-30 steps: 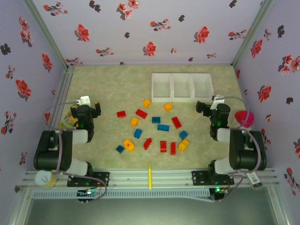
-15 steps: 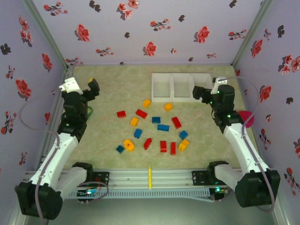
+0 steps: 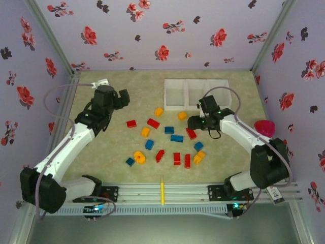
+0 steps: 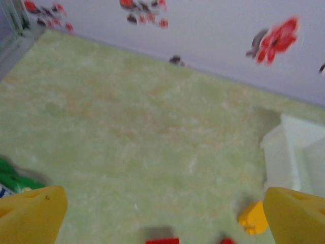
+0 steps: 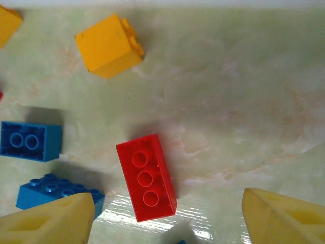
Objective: Sort the legos into containers by color
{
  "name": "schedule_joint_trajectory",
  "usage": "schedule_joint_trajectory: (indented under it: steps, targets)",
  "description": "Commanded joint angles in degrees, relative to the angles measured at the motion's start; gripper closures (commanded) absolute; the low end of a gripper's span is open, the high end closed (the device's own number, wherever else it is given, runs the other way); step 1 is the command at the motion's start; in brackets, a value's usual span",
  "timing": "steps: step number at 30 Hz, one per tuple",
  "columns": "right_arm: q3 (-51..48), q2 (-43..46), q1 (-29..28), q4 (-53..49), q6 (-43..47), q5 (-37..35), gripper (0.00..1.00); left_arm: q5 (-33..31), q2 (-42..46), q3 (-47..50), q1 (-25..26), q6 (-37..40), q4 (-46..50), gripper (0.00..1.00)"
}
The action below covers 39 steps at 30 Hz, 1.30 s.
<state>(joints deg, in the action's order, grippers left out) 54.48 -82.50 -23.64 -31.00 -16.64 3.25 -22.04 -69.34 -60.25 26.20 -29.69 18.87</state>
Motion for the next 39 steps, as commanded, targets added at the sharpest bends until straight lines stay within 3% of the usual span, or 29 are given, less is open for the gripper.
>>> schedule_joint_trajectory:
  steps: [1, 14, 23, 26, 34, 39]
  targets:
    - [1.14, -2.44, -1.64, -1.56, -0.86, -0.10, 0.25, -2.03, -1.76, -2.53, 1.57, -0.29, 4.03, 0.00]
    - [3.26, -11.25, -3.34, -0.70, 0.28, 1.12, 0.41, -2.30, -7.19, -11.90, 3.94, 1.80, 13.17, 0.00]
    - [4.16, -14.98, -3.70, 0.46, 0.41, 2.29, 0.44, -2.37, -7.80, -13.49, 4.96, 2.76, 14.40, 0.00]
    - [4.21, -15.70, -3.72, 0.52, 0.38, 1.88, 0.51, -2.37, -8.11, -13.66, 4.92, 2.89, 14.69, 0.00]
    - [5.59, -13.89, -3.36, -1.58, 0.71, -2.03, 0.74, -2.33, -8.89, -14.45, 5.26, 2.98, 15.35, 0.00]
    - [11.31, -7.72, 0.25, -7.52, 3.12, -6.13, 0.75, -2.30, -9.67, -15.14, 5.86, 3.01, 16.30, 0.00]
